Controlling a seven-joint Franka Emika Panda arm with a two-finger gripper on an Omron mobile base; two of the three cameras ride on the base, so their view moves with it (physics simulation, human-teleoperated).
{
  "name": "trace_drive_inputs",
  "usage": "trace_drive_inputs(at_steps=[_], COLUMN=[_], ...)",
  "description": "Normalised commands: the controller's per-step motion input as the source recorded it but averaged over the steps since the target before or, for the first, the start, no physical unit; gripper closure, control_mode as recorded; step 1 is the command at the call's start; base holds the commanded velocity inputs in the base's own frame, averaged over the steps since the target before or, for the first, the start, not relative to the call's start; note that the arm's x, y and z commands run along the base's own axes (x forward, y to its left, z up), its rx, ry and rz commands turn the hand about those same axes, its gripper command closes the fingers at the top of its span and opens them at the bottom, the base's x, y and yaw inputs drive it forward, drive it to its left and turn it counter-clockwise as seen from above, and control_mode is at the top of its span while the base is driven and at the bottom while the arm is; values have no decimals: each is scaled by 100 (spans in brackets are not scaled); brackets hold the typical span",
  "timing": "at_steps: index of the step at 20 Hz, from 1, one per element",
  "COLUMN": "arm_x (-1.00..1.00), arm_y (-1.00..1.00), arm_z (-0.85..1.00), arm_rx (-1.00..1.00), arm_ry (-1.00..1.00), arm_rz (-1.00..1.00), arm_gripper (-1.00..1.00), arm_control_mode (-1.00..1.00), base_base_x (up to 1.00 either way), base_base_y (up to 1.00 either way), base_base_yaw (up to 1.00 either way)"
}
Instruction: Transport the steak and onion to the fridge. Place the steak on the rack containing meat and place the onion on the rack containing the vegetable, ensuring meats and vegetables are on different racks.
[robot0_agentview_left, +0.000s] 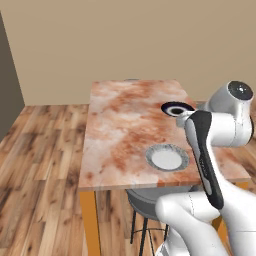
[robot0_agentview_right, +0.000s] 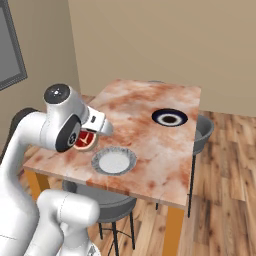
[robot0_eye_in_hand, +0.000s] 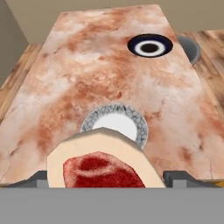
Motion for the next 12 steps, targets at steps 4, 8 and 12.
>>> trace_drive_inputs(at_steps=[4,8,12], arm_x=[-46,-47,-37], arm_y=[1,0,0], arm_z=[69,58,39], arm_rx=[0,0,0], arm_ry=[-2,-5,-6], arm_rz=[0,0,0], arm_gripper=[100,100,100], arm_control_mode=[-100,-100,-100], base_base_x=[0,0,0], base_base_y=[0,0,0], base_base_yaw=[0,0,0])
